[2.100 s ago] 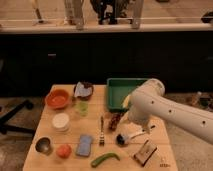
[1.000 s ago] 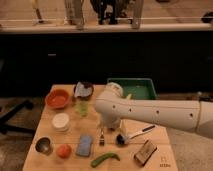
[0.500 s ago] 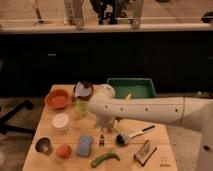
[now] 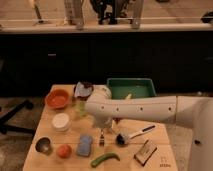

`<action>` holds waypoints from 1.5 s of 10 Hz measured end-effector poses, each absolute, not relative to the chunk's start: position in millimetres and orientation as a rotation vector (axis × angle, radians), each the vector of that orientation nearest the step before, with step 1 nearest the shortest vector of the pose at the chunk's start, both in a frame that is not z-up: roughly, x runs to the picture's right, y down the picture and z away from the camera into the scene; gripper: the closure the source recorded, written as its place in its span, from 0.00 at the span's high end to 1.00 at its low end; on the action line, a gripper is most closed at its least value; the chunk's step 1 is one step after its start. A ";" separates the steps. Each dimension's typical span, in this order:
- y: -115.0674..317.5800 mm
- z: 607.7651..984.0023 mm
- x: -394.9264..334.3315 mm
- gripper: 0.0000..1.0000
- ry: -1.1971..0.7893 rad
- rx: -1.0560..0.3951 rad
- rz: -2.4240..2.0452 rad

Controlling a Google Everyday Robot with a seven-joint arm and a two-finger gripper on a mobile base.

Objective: Place fork in paper cup

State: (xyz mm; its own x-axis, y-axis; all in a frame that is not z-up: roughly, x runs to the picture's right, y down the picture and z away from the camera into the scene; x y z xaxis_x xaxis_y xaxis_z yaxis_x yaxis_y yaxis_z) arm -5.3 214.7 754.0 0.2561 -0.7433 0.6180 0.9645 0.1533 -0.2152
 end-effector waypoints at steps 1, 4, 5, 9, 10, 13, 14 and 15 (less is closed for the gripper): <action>214.8 754.1 -5.7 0.80 -0.413 -0.647 -1.275; 216.9 756.9 -6.4 0.80 -0.431 -0.644 -1.279; 219.2 761.5 -9.7 0.80 -0.442 -0.640 -1.286; 225.8 779.5 -36.3 0.80 -0.488 -0.639 -1.325; 226.9 783.7 -38.8 0.80 -0.492 -0.642 -1.326; 227.4 797.9 -38.8 0.80 -0.493 -0.648 -1.286; 226.8 802.0 -37.1 0.80 -0.494 -0.647 -1.262; 225.8 805.1 -32.9 0.80 -0.494 -0.646 -1.237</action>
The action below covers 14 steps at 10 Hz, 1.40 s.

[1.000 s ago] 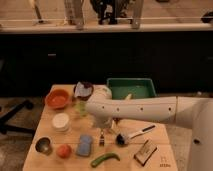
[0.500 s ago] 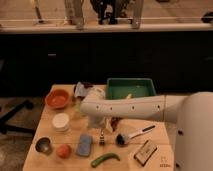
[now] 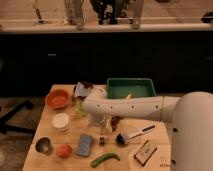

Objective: Place fork in paper cup

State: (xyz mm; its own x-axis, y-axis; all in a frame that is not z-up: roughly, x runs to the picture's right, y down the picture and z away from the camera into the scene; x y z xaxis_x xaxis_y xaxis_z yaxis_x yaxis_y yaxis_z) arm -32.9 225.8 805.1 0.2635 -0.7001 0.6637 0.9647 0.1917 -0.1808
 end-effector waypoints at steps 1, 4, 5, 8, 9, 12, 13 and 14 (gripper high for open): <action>225.9 807.8 -28.4 0.80 -0.495 -0.645 -1.214; 232.8 819.5 -23.0 0.80 -0.504 -0.652 -1.182; 237.3 823.5 -23.4 0.80 -0.516 -0.659 -1.201; 245.9 830.2 -28.1 0.80 -0.552 -0.670 -1.258; 247.6 831.6 -27.0 0.80 -0.560 -0.673 -1.264; 253.8 835.9 -20.1 0.80 -0.579 -0.676 -1.258; 254.8 836.6 -17.0 0.80 -0.585 -0.665 -1.248; 255.9 837.3 -10.8 0.80 -0.585 -0.651 -1.233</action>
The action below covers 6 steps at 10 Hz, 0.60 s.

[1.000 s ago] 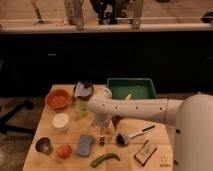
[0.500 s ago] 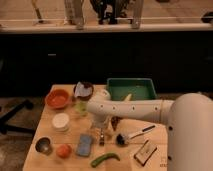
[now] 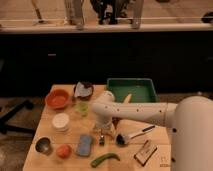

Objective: Place fork in paper cup

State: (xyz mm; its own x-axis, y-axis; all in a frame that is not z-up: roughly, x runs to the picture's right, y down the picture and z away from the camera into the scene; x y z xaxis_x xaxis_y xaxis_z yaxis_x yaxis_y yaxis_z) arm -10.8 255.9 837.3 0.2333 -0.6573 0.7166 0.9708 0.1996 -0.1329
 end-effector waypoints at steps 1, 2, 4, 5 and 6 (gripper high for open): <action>256.6 837.5 -11.1 0.80 -0.586 -0.643 -1.234; 258.5 838.3 -12.0 0.80 -0.580 -0.629 -1.234; 260.1 838.6 -11.3 0.80 -0.566 -0.633 -1.244; 261.5 838.5 -12.5 0.80 -0.562 -0.642 -1.256; 262.1 838.7 -14.3 0.80 -0.560 -0.645 -1.264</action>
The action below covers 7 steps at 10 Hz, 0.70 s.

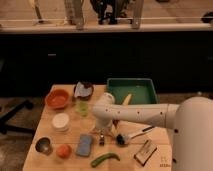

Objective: Place fork in paper cup

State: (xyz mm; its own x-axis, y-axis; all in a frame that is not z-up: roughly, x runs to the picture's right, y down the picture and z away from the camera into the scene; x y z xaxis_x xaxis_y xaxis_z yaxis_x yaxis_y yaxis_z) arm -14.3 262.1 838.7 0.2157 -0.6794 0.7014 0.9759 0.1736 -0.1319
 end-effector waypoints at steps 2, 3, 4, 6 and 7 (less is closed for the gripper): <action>262.6 838.7 -16.5 0.70 -0.562 -0.644 -1.268; 262.5 838.7 -16.5 0.62 -0.562 -0.644 -1.267; 262.6 838.5 -16.4 0.51 -0.562 -0.645 -1.267; 261.2 836.5 -18.3 0.32 -0.567 -0.645 -1.267; 257.8 833.7 -19.7 0.20 -0.569 -0.644 -1.268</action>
State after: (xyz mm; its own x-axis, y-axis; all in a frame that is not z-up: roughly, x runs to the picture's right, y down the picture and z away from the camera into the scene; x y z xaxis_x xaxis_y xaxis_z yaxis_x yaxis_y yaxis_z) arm -19.7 257.8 833.7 0.2090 -0.6772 0.7054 0.9772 0.1715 -0.1250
